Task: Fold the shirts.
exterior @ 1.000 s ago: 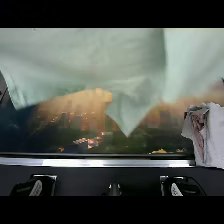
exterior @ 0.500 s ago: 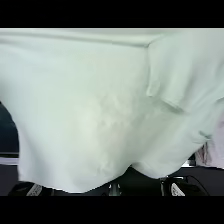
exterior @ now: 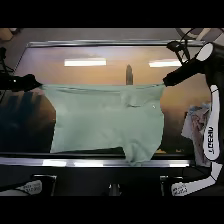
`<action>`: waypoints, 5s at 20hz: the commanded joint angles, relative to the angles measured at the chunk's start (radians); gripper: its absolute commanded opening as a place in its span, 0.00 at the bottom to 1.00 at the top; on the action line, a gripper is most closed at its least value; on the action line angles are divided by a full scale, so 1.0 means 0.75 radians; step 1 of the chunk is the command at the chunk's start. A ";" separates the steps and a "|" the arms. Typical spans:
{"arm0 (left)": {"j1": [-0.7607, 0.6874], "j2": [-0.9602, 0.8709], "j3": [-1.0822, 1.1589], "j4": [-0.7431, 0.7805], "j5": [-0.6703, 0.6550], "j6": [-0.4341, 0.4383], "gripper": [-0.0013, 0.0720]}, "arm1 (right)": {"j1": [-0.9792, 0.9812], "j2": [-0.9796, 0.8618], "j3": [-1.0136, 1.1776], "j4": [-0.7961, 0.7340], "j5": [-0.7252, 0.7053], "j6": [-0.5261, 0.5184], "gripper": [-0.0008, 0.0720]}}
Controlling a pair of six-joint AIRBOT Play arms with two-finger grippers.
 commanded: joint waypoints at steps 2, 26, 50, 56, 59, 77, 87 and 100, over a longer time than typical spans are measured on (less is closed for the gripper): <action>0.000 -0.237 -0.017 -0.055 0.229 0.011 0.05 | 0.033 -0.182 -0.009 0.018 -0.429 0.133 0.03; 0.126 0.030 -0.580 0.256 -0.422 -0.064 0.69 | -0.174 0.218 -0.675 -0.050 0.301 -0.005 0.60; 0.089 0.098 -0.906 -0.007 -0.149 0.040 0.06 | -0.174 0.636 -1.730 0.531 -0.303 -0.135 0.68; 0.089 0.103 -0.895 -0.008 -0.149 0.041 0.06 | -0.174 0.630 -1.745 0.567 -0.344 -0.161 0.04; 0.089 0.158 -0.813 -0.074 -0.149 0.130 0.05 | -0.174 0.659 -1.561 0.555 -0.217 -0.245 0.03; -0.038 -0.562 0.117 -0.110 -0.034 -0.227 0.66 | -0.101 -0.205 -0.451 0.688 -0.624 -0.171 0.78; -0.099 -0.341 0.118 -0.060 -0.041 -0.003 0.83 | -0.205 -0.268 -0.449 0.448 -0.180 -0.107 1.00; -0.844 -0.489 0.121 -0.160 0.324 -0.281 0.06 | -0.127 0.169 -0.446 0.871 -0.009 -0.099 0.04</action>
